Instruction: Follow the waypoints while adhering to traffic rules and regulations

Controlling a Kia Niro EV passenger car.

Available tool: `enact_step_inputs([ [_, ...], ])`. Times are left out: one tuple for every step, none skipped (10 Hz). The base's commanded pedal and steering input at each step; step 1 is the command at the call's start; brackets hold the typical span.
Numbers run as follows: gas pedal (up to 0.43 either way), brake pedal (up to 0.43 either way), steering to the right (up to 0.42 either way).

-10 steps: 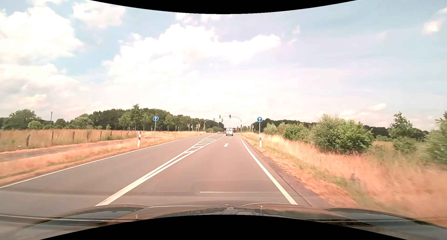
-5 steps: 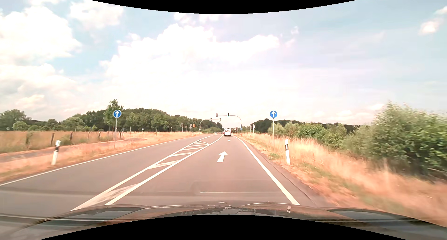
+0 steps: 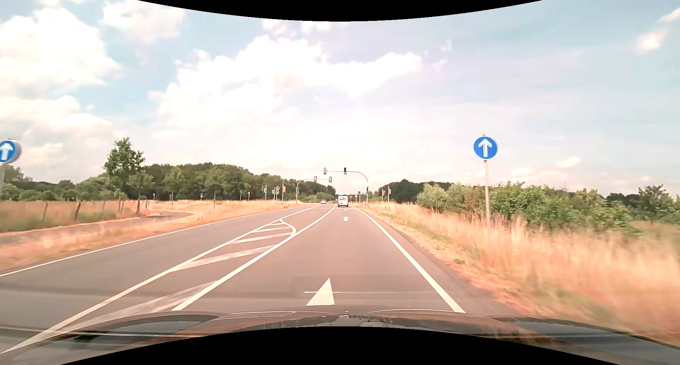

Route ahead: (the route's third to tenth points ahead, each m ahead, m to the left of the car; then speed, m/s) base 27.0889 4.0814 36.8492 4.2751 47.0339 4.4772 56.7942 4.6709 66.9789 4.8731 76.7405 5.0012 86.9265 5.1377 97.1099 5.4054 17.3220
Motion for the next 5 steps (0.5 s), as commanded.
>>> enact_step_inputs([
  [0.197,0.0,0.004],
  [0.197,0.0,0.002],
  [0.197,0.0,0.0],
  [0.209,0.0,-0.001],
  [0.209,0.0,-0.001],
])
